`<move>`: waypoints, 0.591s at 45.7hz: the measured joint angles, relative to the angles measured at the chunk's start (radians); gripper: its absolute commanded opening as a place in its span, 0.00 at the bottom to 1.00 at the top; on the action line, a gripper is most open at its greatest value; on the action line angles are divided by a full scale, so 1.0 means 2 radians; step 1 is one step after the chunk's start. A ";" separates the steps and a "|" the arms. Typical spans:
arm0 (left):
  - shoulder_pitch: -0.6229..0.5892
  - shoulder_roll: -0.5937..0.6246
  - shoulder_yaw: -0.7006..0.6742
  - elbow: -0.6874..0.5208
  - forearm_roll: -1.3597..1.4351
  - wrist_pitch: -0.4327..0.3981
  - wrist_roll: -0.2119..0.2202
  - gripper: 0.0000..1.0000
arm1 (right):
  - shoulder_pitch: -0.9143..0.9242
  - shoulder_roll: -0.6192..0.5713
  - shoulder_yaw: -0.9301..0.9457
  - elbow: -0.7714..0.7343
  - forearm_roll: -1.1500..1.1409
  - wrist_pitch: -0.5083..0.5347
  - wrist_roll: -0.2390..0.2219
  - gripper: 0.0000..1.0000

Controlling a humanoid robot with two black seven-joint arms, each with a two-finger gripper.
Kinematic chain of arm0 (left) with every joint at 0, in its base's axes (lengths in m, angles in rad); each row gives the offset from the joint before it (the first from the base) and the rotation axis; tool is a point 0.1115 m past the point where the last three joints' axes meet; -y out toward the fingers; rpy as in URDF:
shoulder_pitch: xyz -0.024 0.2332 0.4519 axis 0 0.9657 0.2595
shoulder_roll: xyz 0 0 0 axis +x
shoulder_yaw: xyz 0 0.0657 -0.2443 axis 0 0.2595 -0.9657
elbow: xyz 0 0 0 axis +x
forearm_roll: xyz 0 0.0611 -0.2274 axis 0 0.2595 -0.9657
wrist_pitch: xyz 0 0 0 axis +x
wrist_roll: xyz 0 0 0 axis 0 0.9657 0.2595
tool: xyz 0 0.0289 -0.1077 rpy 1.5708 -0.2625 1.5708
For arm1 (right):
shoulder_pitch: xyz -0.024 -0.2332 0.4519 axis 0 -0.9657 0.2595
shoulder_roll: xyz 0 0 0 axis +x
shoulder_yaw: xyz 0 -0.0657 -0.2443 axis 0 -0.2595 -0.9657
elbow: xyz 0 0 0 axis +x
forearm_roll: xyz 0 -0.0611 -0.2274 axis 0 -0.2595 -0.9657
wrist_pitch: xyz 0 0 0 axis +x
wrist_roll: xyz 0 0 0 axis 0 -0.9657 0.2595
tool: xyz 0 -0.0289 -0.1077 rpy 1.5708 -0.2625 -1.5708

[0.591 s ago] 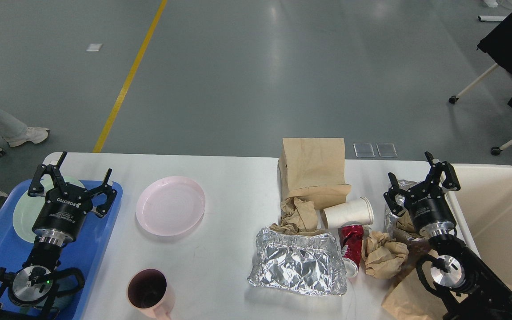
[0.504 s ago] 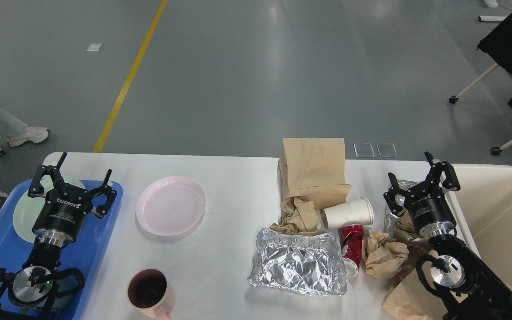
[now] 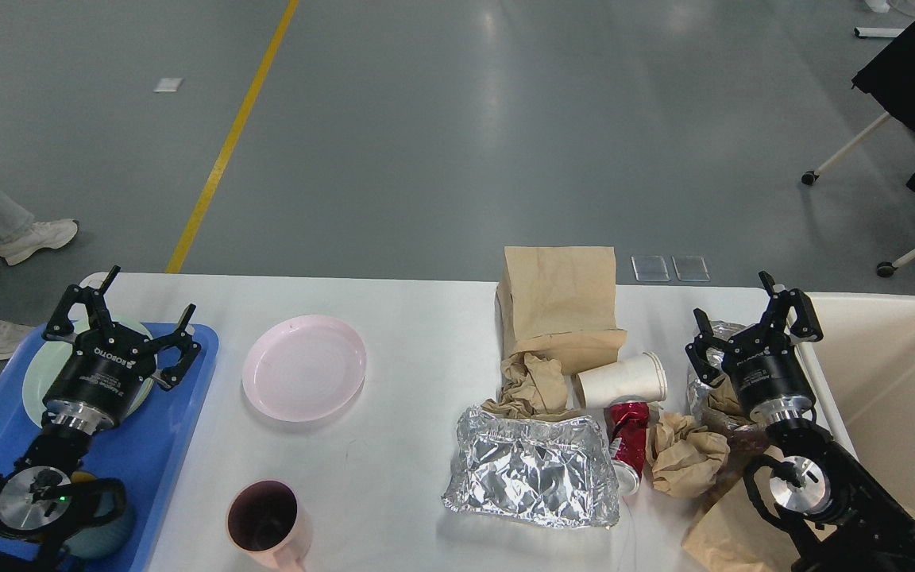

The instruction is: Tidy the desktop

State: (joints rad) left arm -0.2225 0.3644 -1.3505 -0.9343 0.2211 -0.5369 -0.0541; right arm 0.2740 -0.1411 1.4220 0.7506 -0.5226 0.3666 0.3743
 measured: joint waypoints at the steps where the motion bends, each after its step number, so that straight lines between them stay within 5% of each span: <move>1: -0.011 0.019 0.028 0.000 -0.007 0.000 -0.002 0.97 | 0.000 0.000 0.000 0.000 0.000 0.000 0.000 1.00; 15: -0.267 0.219 0.491 0.002 -0.075 -0.006 -0.014 0.97 | 0.000 0.000 0.000 0.000 0.000 0.000 0.000 1.00; 27: -0.592 0.218 0.964 0.002 -0.077 -0.011 -0.043 0.97 | 0.000 0.000 0.000 0.000 0.000 0.000 0.000 1.00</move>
State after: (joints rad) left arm -1.4073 0.8009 0.5775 -0.9306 0.0672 -0.5598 -0.1396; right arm 0.2735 -0.1412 1.4220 0.7513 -0.5230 0.3666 0.3743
